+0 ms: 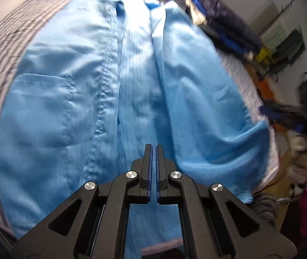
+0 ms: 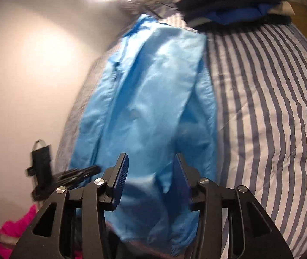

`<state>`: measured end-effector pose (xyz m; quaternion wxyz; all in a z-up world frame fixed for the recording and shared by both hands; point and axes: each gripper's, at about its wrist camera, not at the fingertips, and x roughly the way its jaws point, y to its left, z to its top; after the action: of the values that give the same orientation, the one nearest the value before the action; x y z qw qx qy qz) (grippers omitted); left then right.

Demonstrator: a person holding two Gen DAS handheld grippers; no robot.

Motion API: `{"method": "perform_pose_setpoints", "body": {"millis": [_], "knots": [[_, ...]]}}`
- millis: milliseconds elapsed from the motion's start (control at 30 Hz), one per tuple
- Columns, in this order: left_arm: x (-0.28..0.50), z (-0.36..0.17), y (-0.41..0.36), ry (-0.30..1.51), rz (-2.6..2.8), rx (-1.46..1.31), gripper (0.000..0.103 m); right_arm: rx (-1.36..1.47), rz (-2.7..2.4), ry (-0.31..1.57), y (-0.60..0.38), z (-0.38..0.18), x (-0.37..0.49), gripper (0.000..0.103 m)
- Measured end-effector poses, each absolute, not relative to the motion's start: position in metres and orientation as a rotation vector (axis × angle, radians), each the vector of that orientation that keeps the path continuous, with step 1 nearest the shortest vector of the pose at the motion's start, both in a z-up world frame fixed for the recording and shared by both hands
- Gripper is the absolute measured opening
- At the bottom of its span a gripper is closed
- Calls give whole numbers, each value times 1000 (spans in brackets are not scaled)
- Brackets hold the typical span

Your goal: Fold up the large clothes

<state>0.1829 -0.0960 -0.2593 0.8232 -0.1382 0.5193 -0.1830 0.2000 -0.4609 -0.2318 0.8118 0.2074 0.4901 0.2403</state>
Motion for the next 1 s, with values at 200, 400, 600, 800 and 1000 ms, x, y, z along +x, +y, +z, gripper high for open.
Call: {"method": "perform_pose_setpoints", "body": {"millis": [200,400,600,800,1000], "knots": [[146,-233,-138,1073,-590,-213,46,421,445,1121,-445,-262,242,44],[135,-244,-172,1108,-637,-152,46,251,353,1095,-427,-252,252,1],[139,-256,-157,1166,-606,-252,46,185,199,1112,-469,-235,241,3],[130,-272,-146,1228,-617,-302,46,387,388,1183,-497,-255,174,52],[131,-273,-136,1214,-581,-344,46,601,583,1234,-477,-282,113,38]]}}
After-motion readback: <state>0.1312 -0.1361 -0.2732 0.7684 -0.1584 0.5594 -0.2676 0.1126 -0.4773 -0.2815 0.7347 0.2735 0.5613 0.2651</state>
